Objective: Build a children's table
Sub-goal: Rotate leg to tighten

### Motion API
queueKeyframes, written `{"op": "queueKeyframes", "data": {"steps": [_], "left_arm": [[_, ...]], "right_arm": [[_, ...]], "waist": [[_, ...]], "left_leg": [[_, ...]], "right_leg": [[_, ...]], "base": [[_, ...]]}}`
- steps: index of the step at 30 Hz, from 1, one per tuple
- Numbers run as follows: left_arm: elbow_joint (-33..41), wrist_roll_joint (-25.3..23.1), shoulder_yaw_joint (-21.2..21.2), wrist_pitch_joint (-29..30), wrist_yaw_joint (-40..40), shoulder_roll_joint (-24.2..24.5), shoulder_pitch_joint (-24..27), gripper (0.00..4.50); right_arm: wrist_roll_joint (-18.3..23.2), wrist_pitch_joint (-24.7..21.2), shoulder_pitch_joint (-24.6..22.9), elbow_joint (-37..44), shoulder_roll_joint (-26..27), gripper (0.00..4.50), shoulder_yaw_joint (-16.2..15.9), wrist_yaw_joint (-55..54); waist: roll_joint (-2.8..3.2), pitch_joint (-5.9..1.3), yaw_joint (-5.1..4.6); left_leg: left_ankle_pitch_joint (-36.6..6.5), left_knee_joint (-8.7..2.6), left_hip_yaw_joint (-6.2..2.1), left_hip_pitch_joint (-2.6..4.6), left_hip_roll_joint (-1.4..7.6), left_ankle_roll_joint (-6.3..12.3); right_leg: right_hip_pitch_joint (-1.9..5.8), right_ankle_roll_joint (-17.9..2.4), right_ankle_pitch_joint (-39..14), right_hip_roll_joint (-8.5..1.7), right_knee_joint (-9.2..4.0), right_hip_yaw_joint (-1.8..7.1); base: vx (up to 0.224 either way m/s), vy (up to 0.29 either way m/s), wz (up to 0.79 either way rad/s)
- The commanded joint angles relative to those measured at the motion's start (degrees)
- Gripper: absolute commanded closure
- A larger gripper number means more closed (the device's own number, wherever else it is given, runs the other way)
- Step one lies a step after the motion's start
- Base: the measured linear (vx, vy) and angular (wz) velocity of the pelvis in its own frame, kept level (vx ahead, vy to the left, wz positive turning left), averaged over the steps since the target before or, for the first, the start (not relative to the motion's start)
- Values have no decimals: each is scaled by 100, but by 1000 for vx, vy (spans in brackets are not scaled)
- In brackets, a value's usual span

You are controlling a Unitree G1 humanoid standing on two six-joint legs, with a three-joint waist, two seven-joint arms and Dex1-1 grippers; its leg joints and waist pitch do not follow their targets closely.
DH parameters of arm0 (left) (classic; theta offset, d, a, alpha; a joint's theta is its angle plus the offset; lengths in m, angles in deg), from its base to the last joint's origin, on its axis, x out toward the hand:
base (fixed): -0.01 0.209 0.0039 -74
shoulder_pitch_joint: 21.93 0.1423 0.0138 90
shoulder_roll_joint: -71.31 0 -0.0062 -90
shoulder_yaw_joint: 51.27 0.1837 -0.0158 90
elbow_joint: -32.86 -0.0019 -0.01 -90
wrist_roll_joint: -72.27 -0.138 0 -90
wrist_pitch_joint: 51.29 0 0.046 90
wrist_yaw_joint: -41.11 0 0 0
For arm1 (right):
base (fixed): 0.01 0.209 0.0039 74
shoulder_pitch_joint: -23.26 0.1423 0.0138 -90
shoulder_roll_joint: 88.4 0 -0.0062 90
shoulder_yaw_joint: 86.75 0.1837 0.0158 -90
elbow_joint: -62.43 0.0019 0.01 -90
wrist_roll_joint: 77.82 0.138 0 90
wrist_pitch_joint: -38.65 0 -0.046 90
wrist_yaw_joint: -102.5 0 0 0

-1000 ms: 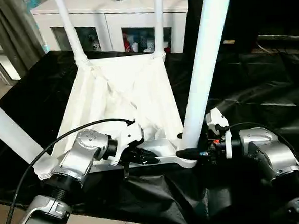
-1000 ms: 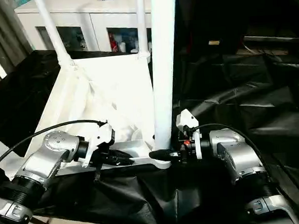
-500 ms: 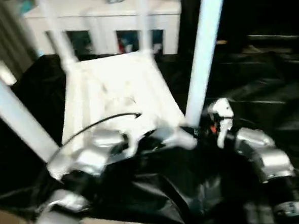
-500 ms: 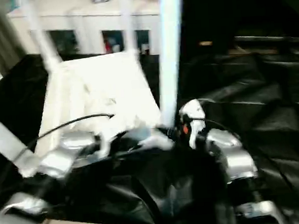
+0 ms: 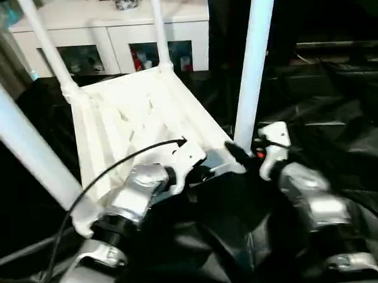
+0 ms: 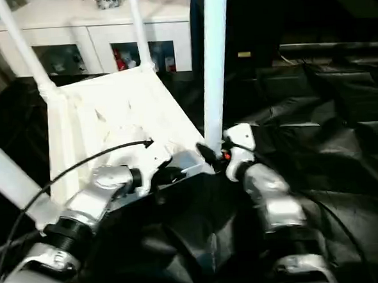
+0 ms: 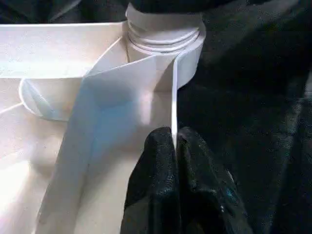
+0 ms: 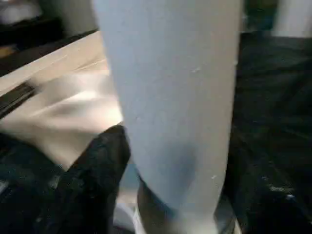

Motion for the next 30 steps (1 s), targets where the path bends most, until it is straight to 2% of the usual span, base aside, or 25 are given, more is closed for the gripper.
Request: {"op": "queueKeyframes", "data": {"steps": [1, 4, 6, 9, 11, 15, 16, 20, 25, 28, 29, 30], "left_arm": [[389, 340, 99, -286, -534, 24, -46, 450], [504, 396, 194, -340, -1069, 313, 35, 450], [550, 427, 240, -373, -1488, 545, 77, 450], [571, 427, 297, -412, -1855, 783, 105, 450], [544, 446, 314, -443, -2038, 907, 102, 450], [537, 457, 308, -453, -2119, 987, 79, 450], [526, 443, 306, -465, -2103, 991, 67, 450], [505, 440, 308, -480, -2035, 973, 32, 450], [492, 435, 255, -444, -1864, 874, 43, 450], [380, 392, 123, -346, -1392, 671, -2, 450], [242, 334, 29, -305, -933, 471, -79, 450], [224, 325, 19, -303, -874, 445, -89, 450]], "right_arm": [[132, -176, -89, 253, -8, 133, -717, 1087], [160, -268, -45, 288, -373, 133, -738, 1520], [211, -353, 12, 307, -643, 133, -752, 1905], [180, -356, 66, 291, -892, 133, -799, 2259], [166, -402, 94, 319, -1021, 133, -843, 2478], [166, -411, 149, 278, -1063, 170, -892, 2617], [164, -401, 161, 270, -1056, 179, -925, 2636], [190, -428, 168, 299, -1021, 208, -1031, 2720], [238, -486, 59, 409, -987, 226, -1003, 2682], [259, -580, -74, 489, -892, 234, -890, 2371], [157, -558, -128, 357, -665, 234, -750, 1689], [140, -554, -134, 334, -630, 235, -730, 1588]], "waist": [[-71, -382, 67], [-53, -426, 123], [-49, -424, 169], [-35, -412, 241], [-40, -391, 310], [-51, -371, 316], [-69, -371, 309], [-64, -369, 304], [-51, -374, 305], [-54, -374, 313], [-56, -356, 300], [-63, -353, 290]], "left_leg": [[-1549, -417, -121, 66, 247, 464], [-1013, -353, -98, 63, 271, 664], [-920, -345, -89, 72, 286, 693], [-1063, -350, -77, 112, 305, 613], [-1299, -382, -77, 147, 328, 448], [-1623, -425, -78, 161, 333, 212], [-1667, -432, -78, 155, 327, 180], [-1648, -428, -77, 147, 318, 160], [-1572, -420, -81, 136, 315, 183], [-1633, -419, -75, 157, 318, 164], [-1707, -427, -74, 150, 313, 135], [-1725, -429, -77, 145, 307, 107]], "right_leg": [[272, -1377, -1102, -207, -338, 152], [281, -1581, -517, -203, -248, 129], [276, -1659, -423, -196, -227, 124], [247, -1683, -607, -185, -235, 131], [223, -1610, -948, -188, -264, 144], [213, -1506, -1272, -196, -283, 158], [218, -1464, -1359, -202, -293, 160], [213, -1405, -1438, -215, -303, 167], [220, -1377, -1444, -215, -302, 168], [202, -1369, -1475, -205, -320, 171], [196, -1350, -1594, -204, -335, 171], [195, -1318, -1666, -208, -343, 173]], "base": [[0, 0, 0], [0, 0, 0], [0, 0, 0], [0, 0, 0], [0, 0, 0], [0, 0, 0], [0, 0, 0], [0, 0, 0], [0, 0, 0], [0, 0, 0], [0, 0, 0], [0, 0, 0]]}}
